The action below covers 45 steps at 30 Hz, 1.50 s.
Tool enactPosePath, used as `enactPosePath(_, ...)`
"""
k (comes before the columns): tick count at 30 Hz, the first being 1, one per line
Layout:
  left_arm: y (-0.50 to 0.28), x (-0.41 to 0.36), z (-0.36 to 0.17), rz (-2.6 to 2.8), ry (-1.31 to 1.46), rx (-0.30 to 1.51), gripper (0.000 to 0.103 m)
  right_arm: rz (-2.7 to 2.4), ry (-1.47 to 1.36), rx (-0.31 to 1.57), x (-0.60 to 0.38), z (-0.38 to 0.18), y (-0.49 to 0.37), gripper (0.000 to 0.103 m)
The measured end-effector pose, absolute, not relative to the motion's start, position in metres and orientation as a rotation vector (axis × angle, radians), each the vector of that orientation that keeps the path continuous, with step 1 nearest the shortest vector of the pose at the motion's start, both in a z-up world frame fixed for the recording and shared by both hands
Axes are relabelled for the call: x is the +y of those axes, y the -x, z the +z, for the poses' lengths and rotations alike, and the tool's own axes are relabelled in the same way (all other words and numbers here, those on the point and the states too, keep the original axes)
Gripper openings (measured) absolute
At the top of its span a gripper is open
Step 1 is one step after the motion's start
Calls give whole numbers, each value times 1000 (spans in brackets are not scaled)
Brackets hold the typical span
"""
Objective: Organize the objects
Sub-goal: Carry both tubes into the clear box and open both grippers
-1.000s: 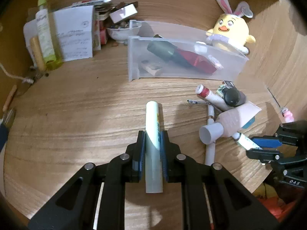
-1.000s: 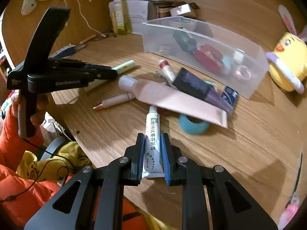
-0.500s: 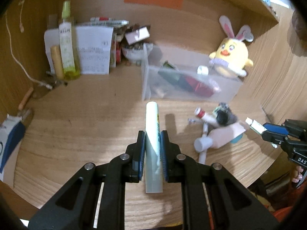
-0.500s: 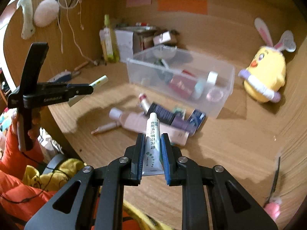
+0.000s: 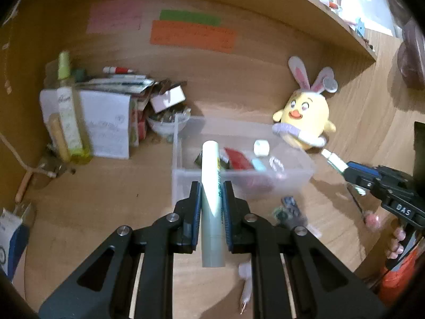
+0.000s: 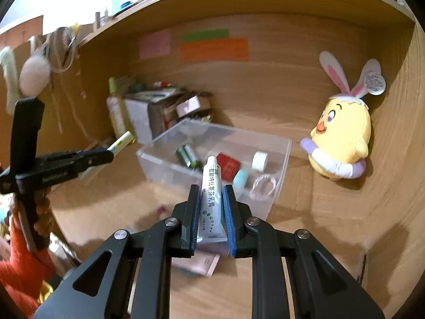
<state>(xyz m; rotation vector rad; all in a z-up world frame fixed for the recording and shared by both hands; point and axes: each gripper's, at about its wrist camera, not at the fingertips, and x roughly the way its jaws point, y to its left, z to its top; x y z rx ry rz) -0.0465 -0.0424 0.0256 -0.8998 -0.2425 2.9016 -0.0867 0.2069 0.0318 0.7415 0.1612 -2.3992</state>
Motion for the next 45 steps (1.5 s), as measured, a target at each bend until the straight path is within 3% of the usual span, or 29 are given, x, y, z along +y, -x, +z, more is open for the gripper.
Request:
enactPosePath(13,124,-17,48,2836,926,-200,15,-2424,-794,90,183,33,166,16)
enactPosePath(28,212,18,0,2685,1193,-163,15,-2389,-1038,241,148,-20,235,16)
enactPosePath(45,210,28,-5,2651,1214,-90,15,-2392,-1104,296,144,-33,242,17)
